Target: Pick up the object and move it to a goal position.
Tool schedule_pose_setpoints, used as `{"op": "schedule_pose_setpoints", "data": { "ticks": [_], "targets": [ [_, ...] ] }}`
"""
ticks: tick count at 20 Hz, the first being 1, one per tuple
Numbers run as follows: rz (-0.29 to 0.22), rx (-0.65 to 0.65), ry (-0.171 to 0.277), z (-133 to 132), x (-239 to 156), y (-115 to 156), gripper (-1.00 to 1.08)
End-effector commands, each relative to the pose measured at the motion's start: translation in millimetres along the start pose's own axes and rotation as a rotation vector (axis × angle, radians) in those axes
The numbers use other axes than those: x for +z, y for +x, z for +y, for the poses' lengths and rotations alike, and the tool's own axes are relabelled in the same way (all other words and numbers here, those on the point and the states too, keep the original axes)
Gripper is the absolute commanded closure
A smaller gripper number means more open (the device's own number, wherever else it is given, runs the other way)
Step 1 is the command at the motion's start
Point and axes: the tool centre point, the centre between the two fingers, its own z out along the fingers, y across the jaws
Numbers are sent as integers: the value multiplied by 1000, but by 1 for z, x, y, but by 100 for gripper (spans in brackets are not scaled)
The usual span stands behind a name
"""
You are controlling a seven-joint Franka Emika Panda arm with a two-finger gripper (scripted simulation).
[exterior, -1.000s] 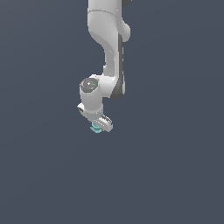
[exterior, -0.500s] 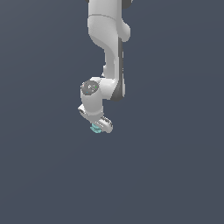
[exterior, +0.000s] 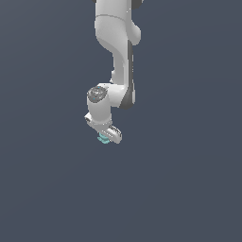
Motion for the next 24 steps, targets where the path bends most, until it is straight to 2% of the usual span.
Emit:
{"op": "schedule_pose_setpoints", "data": {
  "ticks": [1, 12, 24],
  "targets": [
    [1, 0, 0, 0, -4, -1, 108],
    [0, 0, 1, 4, -58, -14, 108],
    [0, 2, 0, 13, -175, -40, 108]
  ]
}}
